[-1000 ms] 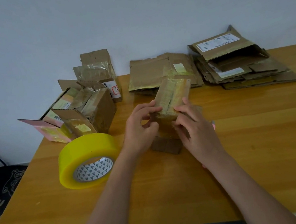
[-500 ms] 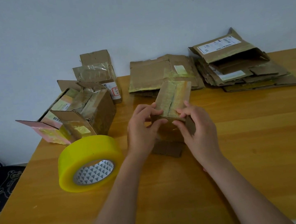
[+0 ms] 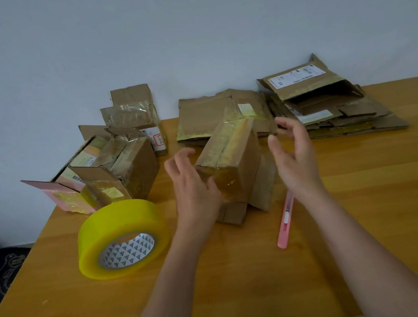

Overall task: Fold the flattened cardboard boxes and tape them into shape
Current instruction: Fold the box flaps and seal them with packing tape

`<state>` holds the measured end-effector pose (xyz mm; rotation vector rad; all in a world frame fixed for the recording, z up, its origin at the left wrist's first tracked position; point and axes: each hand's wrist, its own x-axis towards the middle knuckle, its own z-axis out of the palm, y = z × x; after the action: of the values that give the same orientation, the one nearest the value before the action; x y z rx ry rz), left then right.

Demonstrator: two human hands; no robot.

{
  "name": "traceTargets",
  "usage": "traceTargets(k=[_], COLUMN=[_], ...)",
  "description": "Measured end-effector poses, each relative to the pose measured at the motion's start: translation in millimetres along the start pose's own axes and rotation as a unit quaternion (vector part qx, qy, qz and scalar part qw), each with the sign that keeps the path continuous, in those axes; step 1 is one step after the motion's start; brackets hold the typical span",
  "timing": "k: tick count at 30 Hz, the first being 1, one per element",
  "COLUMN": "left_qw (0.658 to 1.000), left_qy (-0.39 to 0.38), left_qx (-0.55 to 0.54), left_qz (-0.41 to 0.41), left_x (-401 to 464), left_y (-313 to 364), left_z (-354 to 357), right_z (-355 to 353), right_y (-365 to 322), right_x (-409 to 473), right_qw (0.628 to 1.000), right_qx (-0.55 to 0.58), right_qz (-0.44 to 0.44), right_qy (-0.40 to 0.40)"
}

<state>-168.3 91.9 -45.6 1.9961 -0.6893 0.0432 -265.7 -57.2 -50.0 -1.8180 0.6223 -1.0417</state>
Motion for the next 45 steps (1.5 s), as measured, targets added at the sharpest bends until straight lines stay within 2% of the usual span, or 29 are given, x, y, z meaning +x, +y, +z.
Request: traceTargets(k=[3, 6, 8, 11, 14, 17, 19, 28, 32, 36, 39, 42, 45], left_qw=[0.997, 0.995, 0.994, 0.994, 0.989, 0.972, 0.969, 0.963, 0.961, 0.949, 0.967, 0.984, 0.983], left_qy=[0.046, 0.025, 0.019, 0.050, 0.074, 0.065, 0.058, 0.045, 0.032, 0.052, 0.056, 0.076, 0.092], left_qx=[0.002, -0.020, -0.019, -0.018, -0.065, -0.156, -0.179, -0.229, -0.240, -0.267, -0.212, -0.106, -0.063], left_qz=[-0.061, -0.098, -0.104, -0.095, -0.114, -0.161, -0.158, -0.133, -0.134, -0.158, -0.134, -0.120, -0.148], left_x=[-10, -12, -10, -5, 2, 0, -5, -11, -15, -20, -17, -15, -12], left_y=[9, 12, 14, 14, 16, 19, 19, 4, 0, 1, 3, 6, 9], left_z=[2, 7, 8, 1, -6, 0, 5, 8, 3, -1, 2, 9, 9], right_z=[3, 14, 21, 25, 29, 34, 35, 19, 9, 5, 13, 26, 29], right_y=[6, 0, -4, -6, -9, -9, -5, 3, 4, -3, -13, -17, -14], right_x=[27, 37, 37, 27, 6, -16, -26, -39, -44, -43, -39, -39, -39], right_qw=[0.993, 0.983, 0.978, 0.983, 0.987, 0.987, 0.988, 0.992, 0.994, 0.991, 0.986, 0.961, 0.958], right_qx=[0.011, 0.038, 0.027, -0.011, -0.003, -0.026, -0.038, -0.029, -0.035, -0.062, -0.136, -0.259, -0.268], right_qz=[0.097, 0.131, 0.148, 0.147, 0.150, 0.157, 0.147, 0.120, 0.099, 0.101, 0.095, 0.091, 0.090], right_qy=[-0.058, -0.126, -0.143, -0.106, -0.057, -0.019, -0.001, 0.037, 0.033, 0.057, 0.032, 0.024, 0.054])
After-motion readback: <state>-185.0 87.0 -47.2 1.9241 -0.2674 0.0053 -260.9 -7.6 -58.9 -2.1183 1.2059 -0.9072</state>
